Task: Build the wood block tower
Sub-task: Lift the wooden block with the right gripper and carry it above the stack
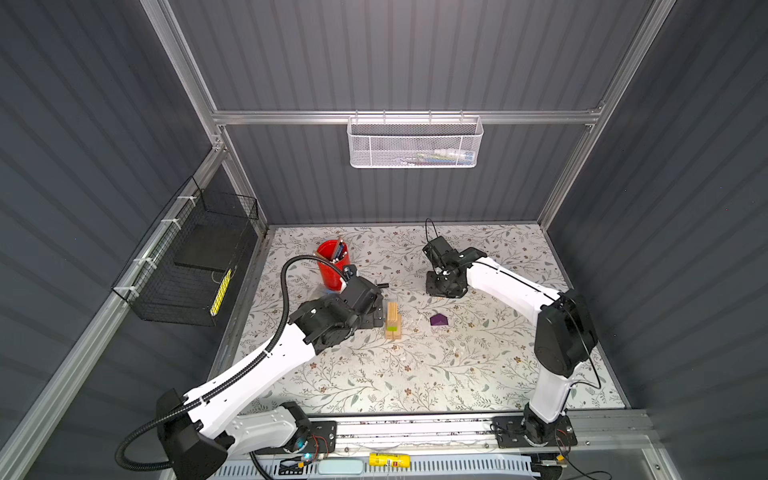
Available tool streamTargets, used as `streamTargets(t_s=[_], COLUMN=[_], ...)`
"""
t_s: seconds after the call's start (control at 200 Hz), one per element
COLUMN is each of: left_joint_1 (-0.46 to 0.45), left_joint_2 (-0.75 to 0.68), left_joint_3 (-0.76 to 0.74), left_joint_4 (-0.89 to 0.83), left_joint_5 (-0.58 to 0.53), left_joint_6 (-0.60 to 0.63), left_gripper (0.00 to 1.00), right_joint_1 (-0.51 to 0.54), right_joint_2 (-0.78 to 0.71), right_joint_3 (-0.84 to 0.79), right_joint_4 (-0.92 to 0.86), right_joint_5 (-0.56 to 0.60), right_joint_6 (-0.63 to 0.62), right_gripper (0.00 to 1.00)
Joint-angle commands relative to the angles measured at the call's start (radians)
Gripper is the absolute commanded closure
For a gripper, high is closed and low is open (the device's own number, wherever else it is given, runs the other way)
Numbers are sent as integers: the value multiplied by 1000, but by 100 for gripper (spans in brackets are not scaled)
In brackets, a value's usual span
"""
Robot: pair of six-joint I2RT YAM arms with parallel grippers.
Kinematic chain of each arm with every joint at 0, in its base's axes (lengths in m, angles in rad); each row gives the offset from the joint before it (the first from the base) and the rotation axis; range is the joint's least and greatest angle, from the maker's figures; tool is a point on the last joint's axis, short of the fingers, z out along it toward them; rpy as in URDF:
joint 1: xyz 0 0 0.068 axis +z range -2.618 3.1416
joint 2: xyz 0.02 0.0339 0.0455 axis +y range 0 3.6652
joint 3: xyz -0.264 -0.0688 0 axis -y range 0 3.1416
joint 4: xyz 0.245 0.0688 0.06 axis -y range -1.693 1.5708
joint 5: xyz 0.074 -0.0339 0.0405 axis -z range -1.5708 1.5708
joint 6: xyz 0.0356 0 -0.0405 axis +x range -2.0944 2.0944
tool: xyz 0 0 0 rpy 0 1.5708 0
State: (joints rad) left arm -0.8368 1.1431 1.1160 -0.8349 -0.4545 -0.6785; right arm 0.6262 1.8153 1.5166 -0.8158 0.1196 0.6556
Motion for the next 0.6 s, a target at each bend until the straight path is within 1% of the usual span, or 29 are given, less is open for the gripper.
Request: streamTargets(t_s=[0.0,0.12,0.295,0.45,0.475,0.595], left_joint_1=[5,5,5,5,5,5], left_joint_2=[-48,-88,-150,-207,-215,-245], left_joint_3=[-29,-57,-90,-116,-119,-133], left_joint_4=[-61,-102,-156,-173,-202,-221], left_joint_5=[-39,-66,-92,-104,-106,-113], left_joint_6=[-48,-88,-134,-172,-177,-194], left_gripper=[0,0,0,0,0,0], right_joint_1=[56,139,246,309,317,337], right_joint_2=[-57,-83,-74,3,16,91], right_joint_3=[-9,10,46,145,162,238], right_joint_4=[-79,-112,-125,-157,-159,-183], right_joint_5=[14,29,51,81,84,87], right_joint_6=[93,168,281,310,309,302], right_gripper=[78,78,78,78,78,78])
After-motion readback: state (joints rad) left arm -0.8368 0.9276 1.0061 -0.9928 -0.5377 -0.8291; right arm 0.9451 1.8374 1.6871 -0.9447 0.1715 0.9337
